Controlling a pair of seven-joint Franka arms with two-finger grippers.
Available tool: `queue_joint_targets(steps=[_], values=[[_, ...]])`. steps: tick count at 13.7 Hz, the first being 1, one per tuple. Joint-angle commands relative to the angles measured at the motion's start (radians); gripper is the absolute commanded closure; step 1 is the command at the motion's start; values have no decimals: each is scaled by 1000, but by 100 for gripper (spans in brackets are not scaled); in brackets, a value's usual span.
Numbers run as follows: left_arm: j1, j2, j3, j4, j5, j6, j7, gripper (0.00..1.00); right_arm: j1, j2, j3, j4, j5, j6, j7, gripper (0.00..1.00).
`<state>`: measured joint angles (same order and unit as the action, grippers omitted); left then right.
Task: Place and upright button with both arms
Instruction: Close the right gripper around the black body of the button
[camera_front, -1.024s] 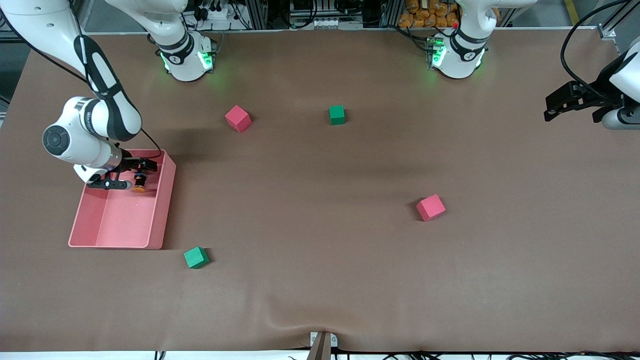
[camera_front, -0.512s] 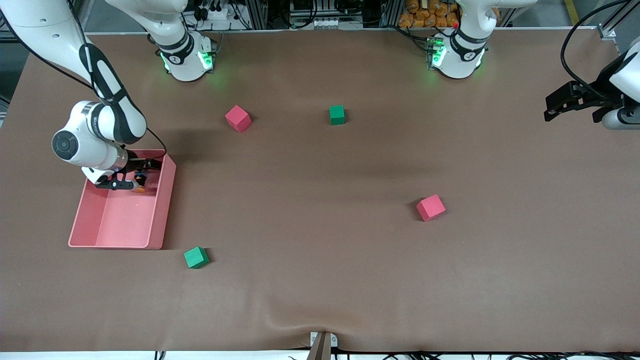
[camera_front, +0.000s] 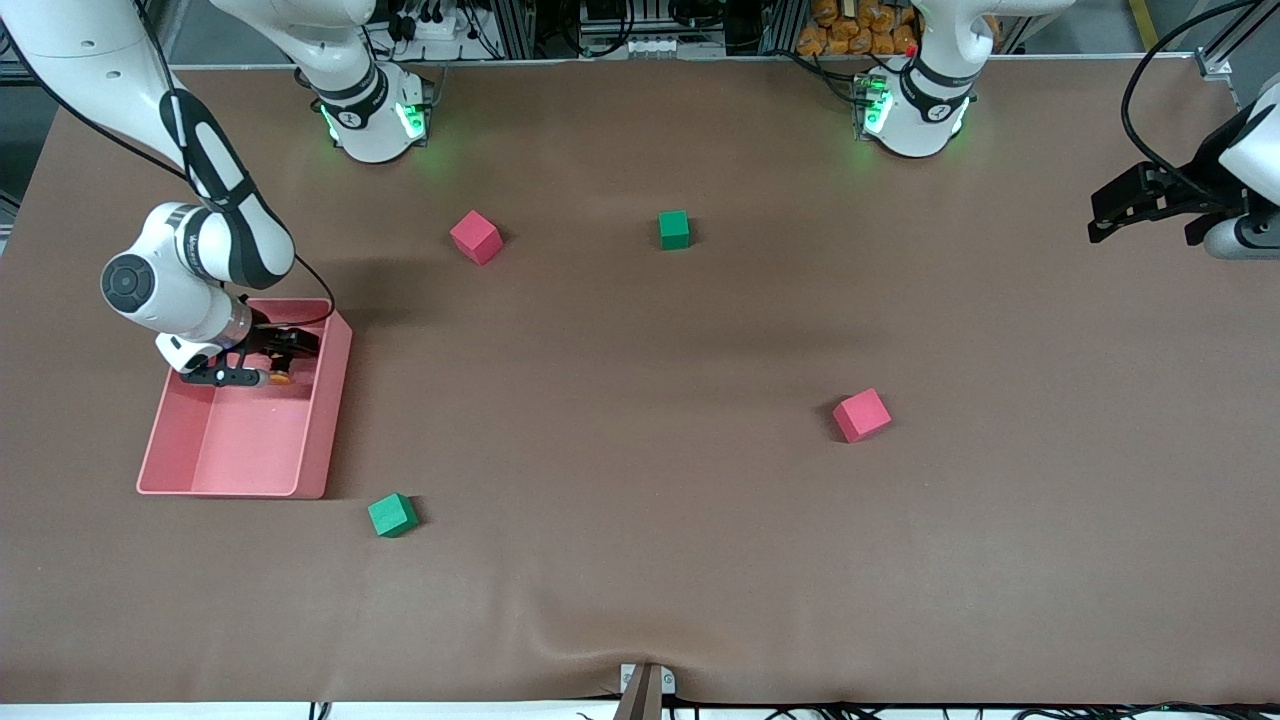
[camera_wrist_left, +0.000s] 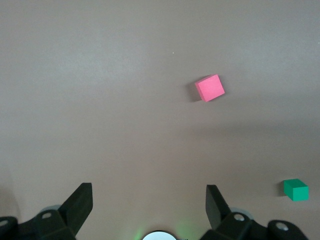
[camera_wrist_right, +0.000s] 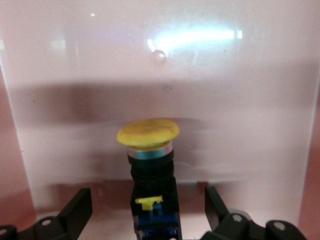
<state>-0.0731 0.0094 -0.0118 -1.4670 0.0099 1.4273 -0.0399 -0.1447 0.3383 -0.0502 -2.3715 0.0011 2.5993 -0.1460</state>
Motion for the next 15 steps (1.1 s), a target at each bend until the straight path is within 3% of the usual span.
queue_joint_targets(steps=[1, 11, 12, 13, 14, 15], values=[[7, 9, -2, 19, -4, -2, 8, 0, -12, 7, 6, -12, -10, 27, -7, 0], [7, 9, -2, 19, -4, -2, 8, 0, -13, 48, 7, -11, -10, 71, -6, 3], [6, 8, -2, 19, -4, -2, 6, 0, -15, 48, 7, -11, -10, 70, -3, 48], [7, 7, -2, 19, -4, -2, 8, 0, -19, 50, 7, -11, -9, 70, -1, 76], [7, 9, -2, 19, -4, -2, 8, 0, -19, 50, 7, -11, -7, 70, -1, 89], [7, 9, -2, 19, -4, -2, 8, 0, -18, 48, 7, -11, -6, 70, -1, 95]])
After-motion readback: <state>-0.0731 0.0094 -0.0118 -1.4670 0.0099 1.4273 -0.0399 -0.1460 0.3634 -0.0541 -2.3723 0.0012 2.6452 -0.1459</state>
